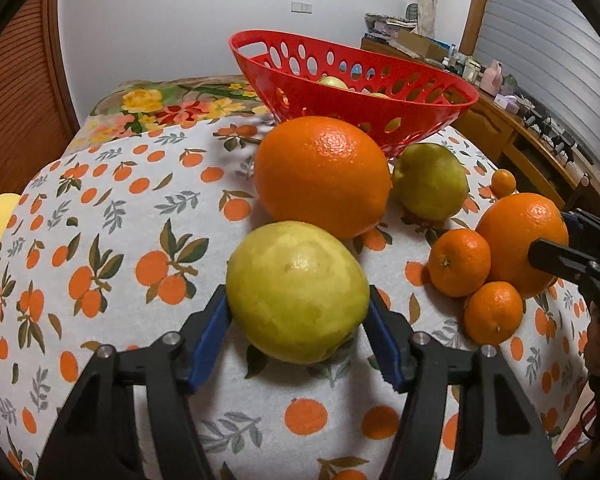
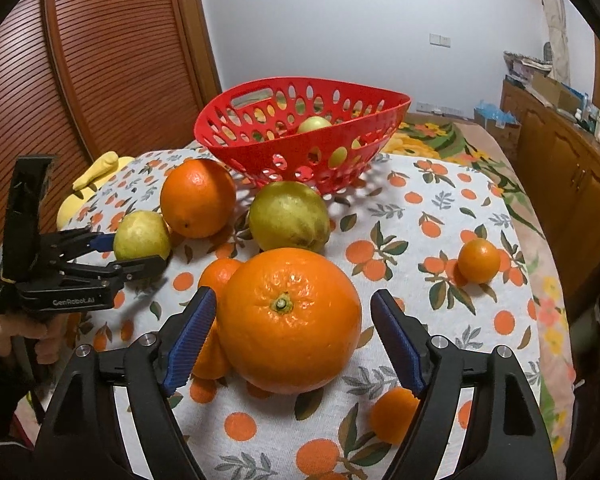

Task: Organize fruits
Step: 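Close left tool on the yellow pomelo while right tool grips the large orange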

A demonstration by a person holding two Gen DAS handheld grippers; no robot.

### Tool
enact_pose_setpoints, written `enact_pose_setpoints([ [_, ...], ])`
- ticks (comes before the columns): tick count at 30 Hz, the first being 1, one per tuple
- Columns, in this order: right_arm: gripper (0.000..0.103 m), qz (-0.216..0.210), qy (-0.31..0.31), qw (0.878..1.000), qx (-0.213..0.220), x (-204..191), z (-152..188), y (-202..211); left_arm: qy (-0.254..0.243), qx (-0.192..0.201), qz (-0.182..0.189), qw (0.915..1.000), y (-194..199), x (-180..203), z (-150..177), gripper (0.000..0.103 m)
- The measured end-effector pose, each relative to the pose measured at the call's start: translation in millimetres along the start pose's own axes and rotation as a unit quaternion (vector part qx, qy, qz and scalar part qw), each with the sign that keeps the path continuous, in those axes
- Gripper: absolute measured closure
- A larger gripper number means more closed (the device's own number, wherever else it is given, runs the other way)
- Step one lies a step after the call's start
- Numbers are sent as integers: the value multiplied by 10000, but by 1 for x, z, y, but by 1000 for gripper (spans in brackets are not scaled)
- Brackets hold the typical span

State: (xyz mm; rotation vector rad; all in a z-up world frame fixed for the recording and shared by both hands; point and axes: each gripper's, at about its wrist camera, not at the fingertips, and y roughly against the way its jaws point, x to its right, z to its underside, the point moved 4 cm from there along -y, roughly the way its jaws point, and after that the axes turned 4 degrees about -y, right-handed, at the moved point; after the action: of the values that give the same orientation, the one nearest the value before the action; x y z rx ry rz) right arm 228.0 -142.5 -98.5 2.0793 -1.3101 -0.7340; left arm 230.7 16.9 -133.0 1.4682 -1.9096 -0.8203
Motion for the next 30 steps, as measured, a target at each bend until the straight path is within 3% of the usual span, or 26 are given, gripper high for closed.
enact_pose_setpoints([
  [9,20,36,12,9999,-129,-2,6,-12,-1,369,101,9993,31,8,4,39],
  [30,22,48,-126,9997,-197,1,6,-17,-71,697,224,9973,62,18,-4,39],
])
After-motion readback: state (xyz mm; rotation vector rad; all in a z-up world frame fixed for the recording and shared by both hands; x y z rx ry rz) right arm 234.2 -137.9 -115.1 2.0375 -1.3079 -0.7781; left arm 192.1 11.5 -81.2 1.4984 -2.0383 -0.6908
